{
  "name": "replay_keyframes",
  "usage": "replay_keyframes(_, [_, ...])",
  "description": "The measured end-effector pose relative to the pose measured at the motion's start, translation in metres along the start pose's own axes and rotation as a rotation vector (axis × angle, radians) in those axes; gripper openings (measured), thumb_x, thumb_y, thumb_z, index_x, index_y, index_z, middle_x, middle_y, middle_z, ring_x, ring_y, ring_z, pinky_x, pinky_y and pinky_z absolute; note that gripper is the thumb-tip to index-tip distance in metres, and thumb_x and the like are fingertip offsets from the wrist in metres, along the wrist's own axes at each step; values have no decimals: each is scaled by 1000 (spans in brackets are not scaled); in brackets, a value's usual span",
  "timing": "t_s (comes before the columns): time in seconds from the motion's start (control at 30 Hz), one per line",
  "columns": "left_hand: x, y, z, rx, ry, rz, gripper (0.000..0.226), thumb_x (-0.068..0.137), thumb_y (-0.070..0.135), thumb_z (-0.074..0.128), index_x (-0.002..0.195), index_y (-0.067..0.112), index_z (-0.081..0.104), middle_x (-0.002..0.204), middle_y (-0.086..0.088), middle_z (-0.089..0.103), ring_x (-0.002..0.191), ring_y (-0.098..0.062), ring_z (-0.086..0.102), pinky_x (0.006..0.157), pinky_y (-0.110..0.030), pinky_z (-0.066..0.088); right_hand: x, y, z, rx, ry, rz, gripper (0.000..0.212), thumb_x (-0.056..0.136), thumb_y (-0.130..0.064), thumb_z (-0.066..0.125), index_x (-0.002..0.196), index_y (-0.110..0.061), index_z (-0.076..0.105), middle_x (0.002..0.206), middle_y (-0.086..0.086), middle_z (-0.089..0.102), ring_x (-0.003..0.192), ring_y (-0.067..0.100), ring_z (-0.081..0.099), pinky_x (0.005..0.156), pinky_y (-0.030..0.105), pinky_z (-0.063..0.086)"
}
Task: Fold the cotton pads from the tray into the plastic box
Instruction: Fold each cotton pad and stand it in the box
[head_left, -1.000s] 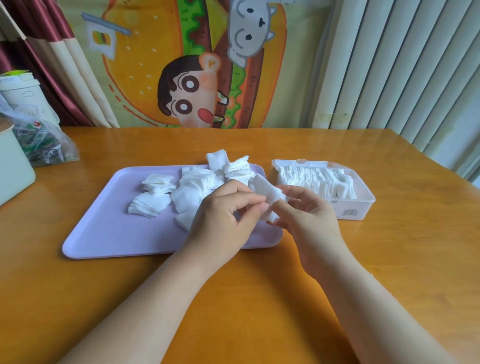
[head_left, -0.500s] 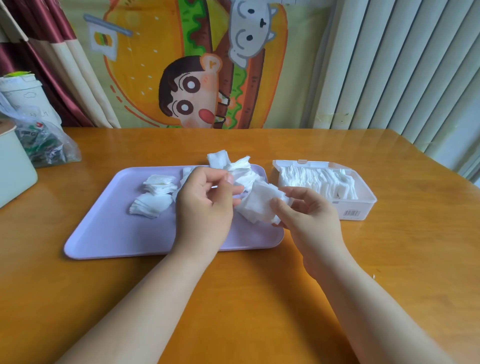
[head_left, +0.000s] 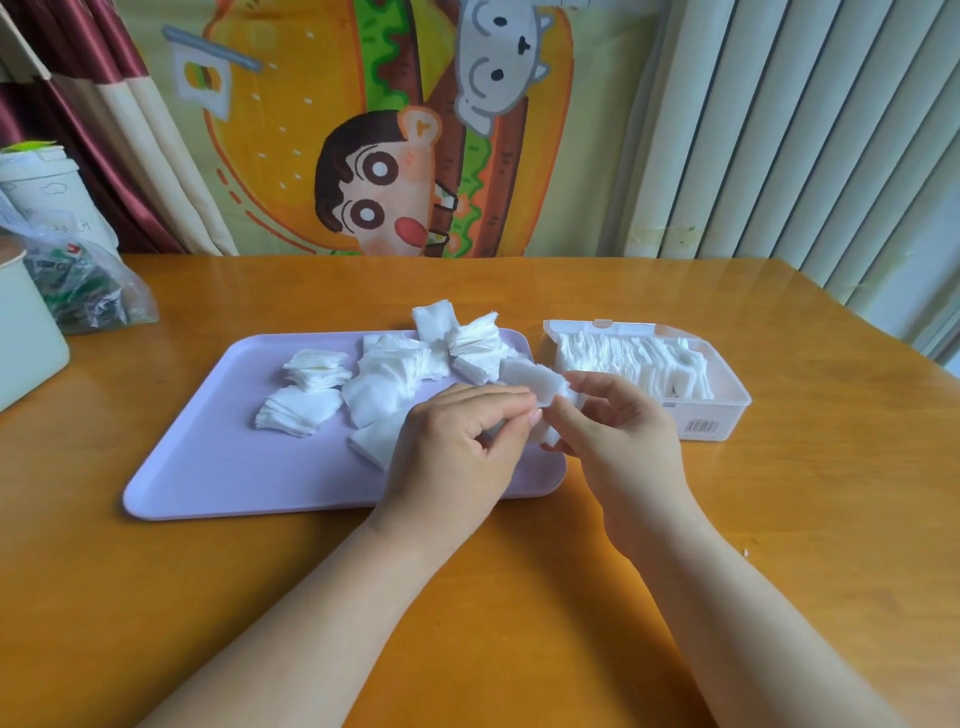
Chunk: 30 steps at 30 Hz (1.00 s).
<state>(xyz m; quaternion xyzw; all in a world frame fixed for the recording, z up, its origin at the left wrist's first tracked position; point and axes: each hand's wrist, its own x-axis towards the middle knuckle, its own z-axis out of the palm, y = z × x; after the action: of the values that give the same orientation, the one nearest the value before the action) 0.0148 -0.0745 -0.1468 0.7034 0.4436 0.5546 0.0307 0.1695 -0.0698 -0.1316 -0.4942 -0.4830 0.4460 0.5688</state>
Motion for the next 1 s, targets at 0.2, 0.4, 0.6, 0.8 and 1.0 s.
replay_keyframes(0.2, [0, -2, 0, 24, 2, 32, 12, 87, 5, 81, 97, 10, 84, 102, 3, 81, 97, -6, 73, 89, -18, 56, 1, 0, -2, 20, -14, 13, 18, 95, -7, 73, 107, -22, 75, 88, 18, 78, 74, 14, 71, 76, 33, 62])
replay_keyframes(0.4, [-1, -4, 1, 12, -96, -8, 8, 88, 16, 80, 94, 19, 85, 105, 10, 75, 99, -11, 70, 83, -30, 58, 4, 2, -2, 125, -50, 45, 13, 91, -16, 78, 104, -19, 77, 83, 16, 72, 76, 24, 66, 79, 42, 56])
replay_keyframes(0.6, [6, -1, -9, -203, -140, -332, 19, 92, 13, 65, 98, 22, 80, 98, 15, 76, 92, -6, 70, 78, -16, 51, 7, 6, -4, 65, -86, 53, 36, 79, -19, 93, 109, -25, 75, 90, 10, 72, 85, 30, 69, 81, 45, 59])
replay_keyframes(0.8, [16, -17, -30, -124, -337, -508, 71, 77, 20, 92, 137, 39, 57, 108, 12, 59, 70, -10, 55, 70, -14, 48, 3, 5, -1, -105, -194, -89, 38, 91, 1, 73, 121, -23, 70, 114, -1, 76, 94, 17, 67, 89, 48, 57])
replay_keyframes(1.0, [19, -22, -37, -148, -509, -549, 32, 74, 21, 94, 99, 24, 75, 75, 12, 61, 59, -5, 50, 61, -16, 42, -1, 14, 3, -301, -322, -160, 59, 88, 4, 65, 137, -30, 61, 126, -11, 70, 117, 14, 66, 100, 32, 54])
